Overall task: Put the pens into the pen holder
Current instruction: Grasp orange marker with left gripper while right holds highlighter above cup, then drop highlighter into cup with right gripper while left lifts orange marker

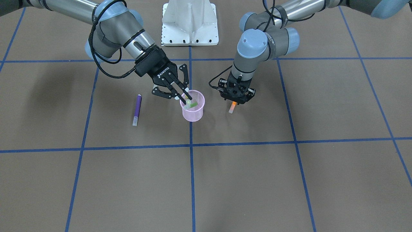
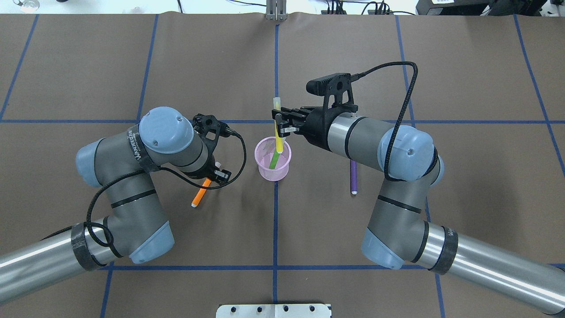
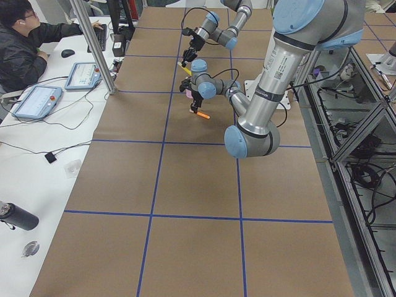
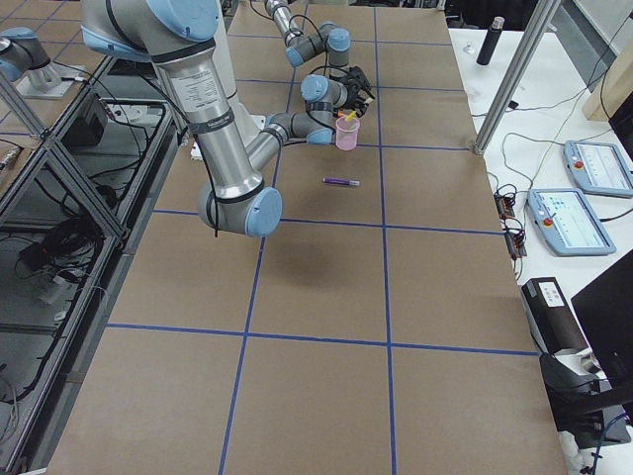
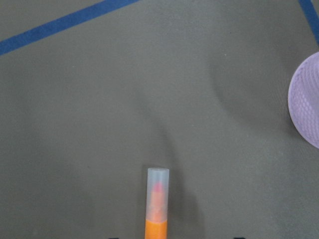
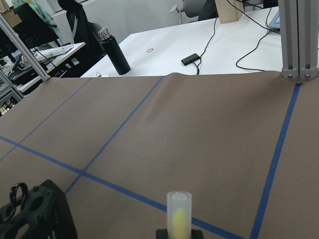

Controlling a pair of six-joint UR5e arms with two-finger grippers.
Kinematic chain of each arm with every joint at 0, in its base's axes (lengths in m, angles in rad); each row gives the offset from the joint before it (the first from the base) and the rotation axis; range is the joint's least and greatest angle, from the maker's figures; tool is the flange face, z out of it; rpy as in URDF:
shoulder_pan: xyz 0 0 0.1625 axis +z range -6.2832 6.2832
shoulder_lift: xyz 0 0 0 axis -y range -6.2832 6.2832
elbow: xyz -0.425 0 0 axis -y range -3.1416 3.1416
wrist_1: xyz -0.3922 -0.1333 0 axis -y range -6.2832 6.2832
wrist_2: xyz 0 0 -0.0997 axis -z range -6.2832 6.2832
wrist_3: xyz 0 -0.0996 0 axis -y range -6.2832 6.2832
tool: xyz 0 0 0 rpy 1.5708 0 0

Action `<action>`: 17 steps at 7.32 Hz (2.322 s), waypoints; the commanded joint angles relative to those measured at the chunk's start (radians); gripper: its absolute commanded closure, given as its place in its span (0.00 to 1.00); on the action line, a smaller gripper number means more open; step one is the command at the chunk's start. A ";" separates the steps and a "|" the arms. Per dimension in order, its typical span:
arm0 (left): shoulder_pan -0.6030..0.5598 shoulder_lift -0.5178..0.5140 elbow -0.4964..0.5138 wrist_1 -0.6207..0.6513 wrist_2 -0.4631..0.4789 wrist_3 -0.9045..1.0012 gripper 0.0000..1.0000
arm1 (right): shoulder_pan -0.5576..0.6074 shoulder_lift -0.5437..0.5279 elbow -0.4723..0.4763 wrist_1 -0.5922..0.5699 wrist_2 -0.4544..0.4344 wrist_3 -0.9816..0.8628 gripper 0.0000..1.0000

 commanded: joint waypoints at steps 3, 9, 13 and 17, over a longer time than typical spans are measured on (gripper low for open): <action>-0.002 0.000 0.025 -0.025 0.000 0.000 0.58 | -0.003 -0.001 0.001 0.002 0.000 0.000 1.00; -0.011 0.000 -0.008 -0.014 -0.006 -0.003 1.00 | -0.003 -0.001 0.003 0.002 0.000 0.000 1.00; -0.149 0.003 -0.091 0.006 -0.129 -0.003 1.00 | -0.041 0.027 -0.035 0.000 -0.071 0.000 1.00; -0.159 0.001 -0.099 0.006 -0.130 -0.003 1.00 | -0.081 0.030 -0.074 0.005 -0.101 0.003 0.01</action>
